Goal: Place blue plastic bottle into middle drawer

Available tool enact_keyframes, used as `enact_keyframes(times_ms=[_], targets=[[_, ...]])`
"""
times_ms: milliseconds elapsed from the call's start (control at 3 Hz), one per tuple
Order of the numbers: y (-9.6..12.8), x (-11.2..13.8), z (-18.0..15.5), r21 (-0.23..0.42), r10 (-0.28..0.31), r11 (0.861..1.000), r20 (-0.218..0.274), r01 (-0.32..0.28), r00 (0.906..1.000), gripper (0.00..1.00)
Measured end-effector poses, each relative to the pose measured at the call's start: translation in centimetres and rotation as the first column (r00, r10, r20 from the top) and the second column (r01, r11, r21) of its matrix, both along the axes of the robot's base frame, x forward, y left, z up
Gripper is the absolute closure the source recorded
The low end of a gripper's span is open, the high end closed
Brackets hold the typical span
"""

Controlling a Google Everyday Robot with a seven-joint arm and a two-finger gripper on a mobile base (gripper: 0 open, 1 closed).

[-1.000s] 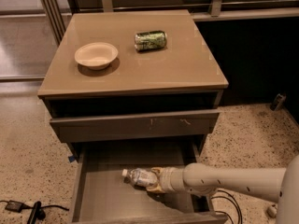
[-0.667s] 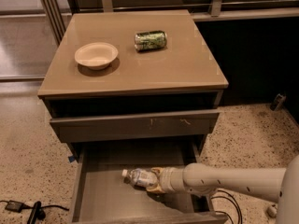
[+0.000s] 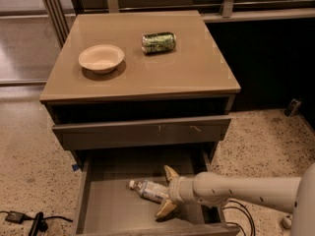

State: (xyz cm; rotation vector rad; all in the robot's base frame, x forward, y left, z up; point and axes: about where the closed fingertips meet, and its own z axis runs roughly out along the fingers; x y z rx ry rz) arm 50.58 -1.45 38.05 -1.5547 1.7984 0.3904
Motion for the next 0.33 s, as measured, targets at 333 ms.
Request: enact_keyframes(times_ms=[333], targets=[[0.0, 0.0, 0.0, 0.0, 0.0, 1.0, 0.0, 0.0, 1.0, 0.0]])
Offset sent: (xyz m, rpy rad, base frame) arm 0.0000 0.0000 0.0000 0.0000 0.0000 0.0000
